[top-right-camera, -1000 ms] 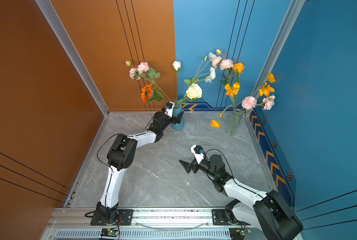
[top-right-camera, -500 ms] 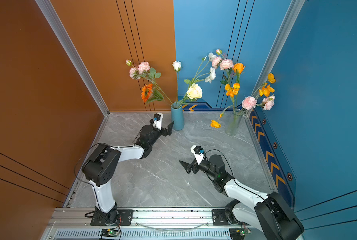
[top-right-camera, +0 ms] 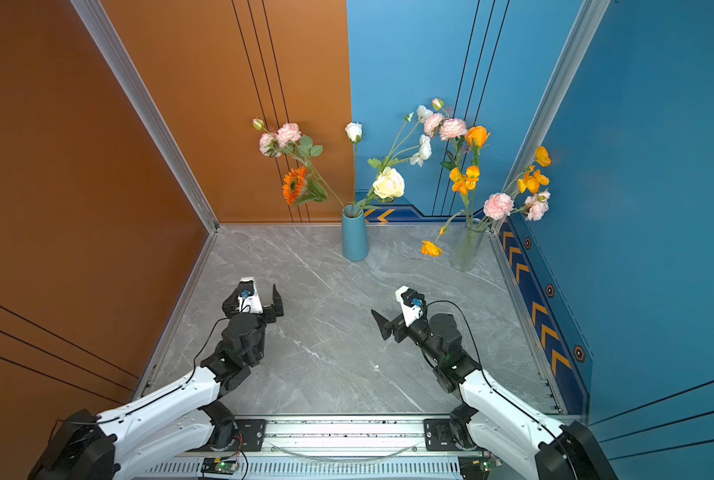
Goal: Arrange the flowers into the vase
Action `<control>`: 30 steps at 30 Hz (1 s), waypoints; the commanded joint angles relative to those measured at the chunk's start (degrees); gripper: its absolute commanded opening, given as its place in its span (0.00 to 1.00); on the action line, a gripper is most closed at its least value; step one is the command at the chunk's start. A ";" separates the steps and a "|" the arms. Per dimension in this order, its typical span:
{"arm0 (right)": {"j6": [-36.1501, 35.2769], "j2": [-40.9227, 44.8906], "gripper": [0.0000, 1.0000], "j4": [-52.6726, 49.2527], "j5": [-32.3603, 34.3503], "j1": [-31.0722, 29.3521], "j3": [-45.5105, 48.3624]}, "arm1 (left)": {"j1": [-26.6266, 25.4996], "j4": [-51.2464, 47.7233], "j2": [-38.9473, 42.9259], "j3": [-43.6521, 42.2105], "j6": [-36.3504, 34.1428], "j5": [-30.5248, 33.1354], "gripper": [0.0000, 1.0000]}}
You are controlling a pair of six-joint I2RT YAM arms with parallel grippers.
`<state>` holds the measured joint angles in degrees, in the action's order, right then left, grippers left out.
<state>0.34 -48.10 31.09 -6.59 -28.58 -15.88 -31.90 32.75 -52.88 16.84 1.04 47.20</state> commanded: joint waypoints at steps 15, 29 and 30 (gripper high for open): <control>11.15 21.45 1.00 -13.06 21.73 28.08 12.13 | 20.36 24.36 -23.01 -4.23 -5.37 -21.53 0.98; 10.54 -5.78 1.00 7.73 10.08 32.88 9.30 | 23.22 36.42 -38.57 -1.86 -5.83 -24.83 0.98; 10.30 -8.54 1.00 9.52 8.80 32.84 8.43 | 23.19 36.50 -38.48 -1.89 -5.79 -24.68 0.98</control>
<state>11.42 -51.88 31.73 6.46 4.10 -4.51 -8.78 67.13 -91.09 14.55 -4.14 23.27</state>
